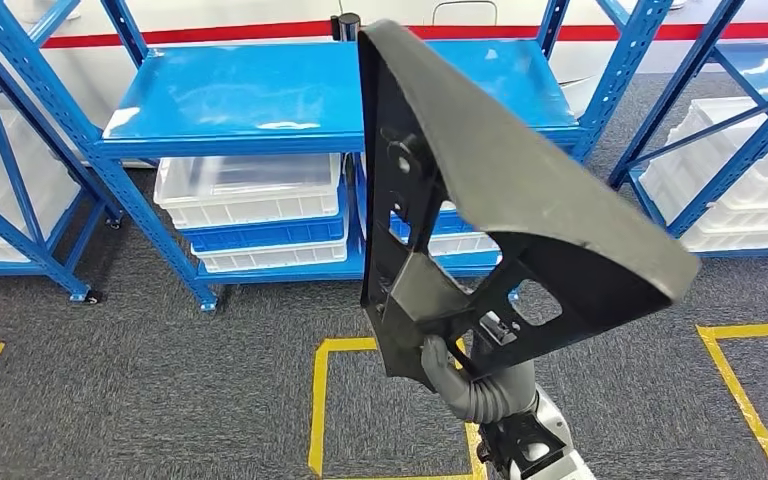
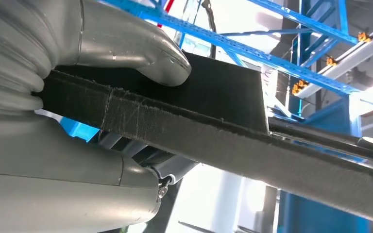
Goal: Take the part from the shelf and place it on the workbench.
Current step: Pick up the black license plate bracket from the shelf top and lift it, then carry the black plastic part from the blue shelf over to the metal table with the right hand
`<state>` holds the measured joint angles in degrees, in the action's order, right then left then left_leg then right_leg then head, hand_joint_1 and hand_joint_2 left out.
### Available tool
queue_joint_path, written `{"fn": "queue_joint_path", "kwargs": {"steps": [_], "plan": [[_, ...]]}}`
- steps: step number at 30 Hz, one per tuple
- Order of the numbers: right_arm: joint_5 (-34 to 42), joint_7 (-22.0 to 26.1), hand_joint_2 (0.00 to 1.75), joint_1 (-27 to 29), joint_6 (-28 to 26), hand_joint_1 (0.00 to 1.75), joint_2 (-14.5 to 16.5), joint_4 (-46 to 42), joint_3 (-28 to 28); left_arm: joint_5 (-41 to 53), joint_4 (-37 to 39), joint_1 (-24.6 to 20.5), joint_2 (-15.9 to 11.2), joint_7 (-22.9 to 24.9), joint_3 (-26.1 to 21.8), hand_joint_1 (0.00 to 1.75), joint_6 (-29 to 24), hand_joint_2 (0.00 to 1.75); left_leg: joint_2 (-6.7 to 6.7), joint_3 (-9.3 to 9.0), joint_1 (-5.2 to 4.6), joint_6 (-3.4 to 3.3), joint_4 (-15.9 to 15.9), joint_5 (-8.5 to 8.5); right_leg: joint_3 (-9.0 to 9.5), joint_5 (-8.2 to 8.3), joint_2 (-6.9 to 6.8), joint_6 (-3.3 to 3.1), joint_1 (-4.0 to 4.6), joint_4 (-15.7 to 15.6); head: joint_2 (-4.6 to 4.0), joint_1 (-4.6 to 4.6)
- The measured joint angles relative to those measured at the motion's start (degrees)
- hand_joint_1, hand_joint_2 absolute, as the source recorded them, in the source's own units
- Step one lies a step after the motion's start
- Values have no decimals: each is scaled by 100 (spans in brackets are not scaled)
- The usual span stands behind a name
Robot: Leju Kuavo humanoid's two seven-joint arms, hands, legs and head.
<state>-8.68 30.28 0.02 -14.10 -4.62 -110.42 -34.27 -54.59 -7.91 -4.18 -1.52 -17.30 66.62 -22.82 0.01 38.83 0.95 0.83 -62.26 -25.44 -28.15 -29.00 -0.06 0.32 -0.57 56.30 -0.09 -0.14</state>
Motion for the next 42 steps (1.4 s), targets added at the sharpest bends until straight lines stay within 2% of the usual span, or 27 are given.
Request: {"fn": "queue_joint_path", "kwargs": {"steps": [2,3,4,5,8,10,12,14,15,17,19,20,21,22,24,25,27,29,31,33,34,35,36,37,39,41,42], "plan": [[-207,22,175,54,-96,175,-3,-3,0,-8,0,8,-2,1,1,0,14,175,-5,202,8,33,-699,-517,-54,61,-10,-56,8,7,0,-23],[-302,26,175,86,-147,175,-8,-4,0,-11,0,10,-2,4,2,0,17,175,-5,279,11,50,-1029,-668,-76,87,-14,-62,16,12,0,-25],[-382,28,175,118,-189,175,-15,-5,-1,-14,0,12,-2,7,2,0,19,175,-5,284,14,61,-1206,-703,-92,109,-17,-56,23,19,0,-25],[-442,28,175,146,-219,175,-23,-5,-1,-17,0,14,-3,9,2,0,15,175,-3,185,18,67,-1172,-630,-103,126,-20,-48,26,27,0,-26],[-522,31,175,196,-252,175,-48,-8,-2,-19,0,13,-6,11,1,0,0,175,45,-501,19,48,-187,-244,-140,137,-39,-14,38,82,0,-30],[-536,34,175,204,-270,175,-57,-12,-3,-21,0,8,-6,9,0,0,-7,175,69,-696,-11,3,200,-204,-188,146,-61,25,66,123,0,-31],[-545,34,175,209,-287,175,-66,-17,-5,-23,0,6,-4,5,0,0,-10,175,44,-657,-32,-67,261,-196,-237,171,-80,82,71,137,0,-29],[-553,34,175,213,-293,175,-76,-25,-6,-23,1,5,7,2,0,0,-11,175,23,-615,-18,-154,307,-151,-346,98,-75,127,56,255,0,-16],[-555,35,175,215,-294,175,-82,-31,-7,-24,1,3,10,1,0,0,-12,175,14,-591,-5,-199,327,-122,-462,-17,-63,130,49,462,0,-6],[-559,36,175,224,-295,175,-97,-38,-8,-24,2,-1,11,-1,0,0,-14,175,-6,-521,-6,-258,332,-76,-826,-345,-38,112,31,1195,0,13],[-571,35,175,236,-301,175,-115,-40,-9,-25,2,2,12,0,0,0,-14,175,-41,-456,-10,-272,331,-36,-1102,-529,-27,137,15,1785,0,12],[-587,34,175,239,-312,175,-122,-40,-9,-25,2,3,15,1,0,0,-14,175,-72,-434,-10,-265,330,-14,-1080,-489,-23,177,6,1765,0,14],[-609,33,175,239,-327,175,-127,-40,-9,-25,2,3,19,1,0,0,-14,175,-109,-420,-9,-252,330,6,-936,-372,-10,227,-6,1513,0,13],[-636,31,175,238,-345,175,-131,-40,-9,-26,1,2,22,1,0,0,-14,175,-153,-410,-7,-234,330,27,-696,-213,38,270,-21,1087,0,14],[-684,28,175,234,-381,175,-133,-40,-10,-34,1,-5,25,1,0,0,-15,175,-229,-390,-23,-181,324,65,-291,8,173,284,-31,327,0,12],[-705,26,175,232,-397,175,-135,-41,-10,-39,1,-7,25,1,0,0,-14,175,-261,-376,-29,-148,324,87,-200,53,214,262,-21,145,0,10],[-731,13,175,227,-416,175,-142,-42,-10,-43,2,-6,24,1,0,0,-13,175,-316,-346,-24,-68,343,139,-187,91,167,187,10,105,0,9],[-742,-12,175,204,-422,175,-143,-42,-10,-43,3,-2,19,1,1,0,-8,175,-272,-288,-7,-9,266,100,-181,147,82,105,-9,88,0,3],[-743,-36,175,182,-424,175,-137,-38,-10,-43,4,-6,16,1,2,0,-1,175,-147,-97,-5,15,-176,-194,-186,184,-23,31,-33,66,0,-18],[-743,-51,175,167,-426,175,-134,-22,-7,-43,4,-12,18,1,2,0,8,175,-89,209,-6,42,-909,-568,-198,189,-135,1,-12,68,0,-32],[-743,-57,175,162,-427,175,-134,-9,-5,-43,4,-11,19,1,2,0,13,175,-82,308,-5,54,-1168,-656,-203,188,-199,1,-3,69,0,-29],[-743,-62,175,157,-428,175,-134,5,-4,-43,4,-10,18,1,2,0,17,175,-71,314,-3,62,-1237,-641,-205,188,-259,2,3,72,0,-32],[-743,-66,175,156,-430,175,-133,18,-4,-43,5,-8,16,1,2,0,22,175,-43,210,0,64,-1088,-530,-201,187,-319,3,5,74,0,-32],[-747,-69,175,156,-432,175,-133,27,-4,-43,5,-7,11,1,2,0,22,175,22,13,4,62,-754,-356,-194,182,-376,8,6,79,0,-33],[-756,-72,175,149,-439,175,-133,36,-2,-43,6,-19,5,1,2,0,22,175,258,-364,-17,43,-46,-118,-197,159,-486,39,40,104,0,-34],[-770,-73,175,136,-448,175,-135,37,8,-43,6,-37,4,1,3,0,22,175,353,-463,-59,-20,242,-67,-222,147,-591,91,84,123,0,-28],[-775,-73,175,130,-452,175,-136,37,14,-43,7,-40,3,1,3,0,22,175,284,-432,-74,-66,257,-47,-232,149,-649,114,95,127,0,-28]]}}
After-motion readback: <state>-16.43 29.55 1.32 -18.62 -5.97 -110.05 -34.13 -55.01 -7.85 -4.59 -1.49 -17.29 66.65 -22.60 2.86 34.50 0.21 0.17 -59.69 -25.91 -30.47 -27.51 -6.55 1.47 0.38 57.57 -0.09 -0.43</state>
